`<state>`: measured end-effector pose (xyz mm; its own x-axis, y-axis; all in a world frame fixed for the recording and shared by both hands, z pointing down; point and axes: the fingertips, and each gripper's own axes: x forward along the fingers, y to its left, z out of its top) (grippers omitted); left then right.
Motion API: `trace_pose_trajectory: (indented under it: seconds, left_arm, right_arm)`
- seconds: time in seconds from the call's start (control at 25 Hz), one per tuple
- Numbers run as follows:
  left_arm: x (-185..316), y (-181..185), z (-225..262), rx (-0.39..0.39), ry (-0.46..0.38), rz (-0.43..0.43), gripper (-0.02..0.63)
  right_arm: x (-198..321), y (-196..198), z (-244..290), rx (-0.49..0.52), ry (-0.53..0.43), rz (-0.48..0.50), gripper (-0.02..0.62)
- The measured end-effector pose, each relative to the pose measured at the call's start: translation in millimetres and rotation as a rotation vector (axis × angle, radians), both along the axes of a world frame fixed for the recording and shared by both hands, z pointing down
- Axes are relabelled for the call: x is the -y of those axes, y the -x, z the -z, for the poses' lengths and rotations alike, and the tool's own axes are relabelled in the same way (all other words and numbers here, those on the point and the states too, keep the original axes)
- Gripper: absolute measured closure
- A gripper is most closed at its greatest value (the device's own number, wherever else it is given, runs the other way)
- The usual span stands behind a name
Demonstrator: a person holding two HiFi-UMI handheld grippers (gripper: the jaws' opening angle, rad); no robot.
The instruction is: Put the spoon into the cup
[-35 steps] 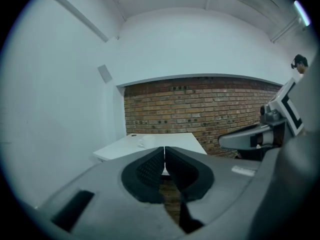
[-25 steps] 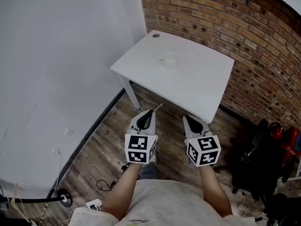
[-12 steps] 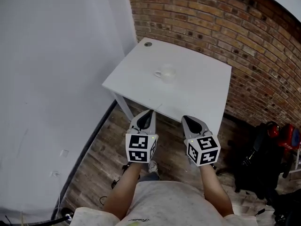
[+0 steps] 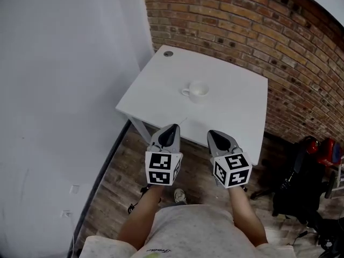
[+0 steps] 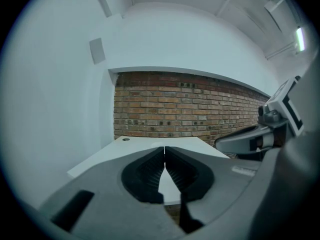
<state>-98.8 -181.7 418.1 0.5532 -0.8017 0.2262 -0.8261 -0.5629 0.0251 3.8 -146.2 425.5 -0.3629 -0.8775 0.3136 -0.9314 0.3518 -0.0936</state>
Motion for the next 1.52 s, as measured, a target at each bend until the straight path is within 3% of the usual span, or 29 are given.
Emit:
trace_pose_trajectory:
  seconds: [0.56, 1.52]
  left_arm:
    - [55.9, -1.5, 4.2, 0.0, -0.031, -0.073, 0.603]
    - [194.4, -85.2, -26.6, 0.082, 0.019, -0.07, 0.603]
  right_arm:
    - [49.4, 3.2, -2.4, -0.01, -0.007, -0.057, 0.591]
    - [200.8, -57.8, -13.6, 0.035, -0.006, 0.01, 0.591]
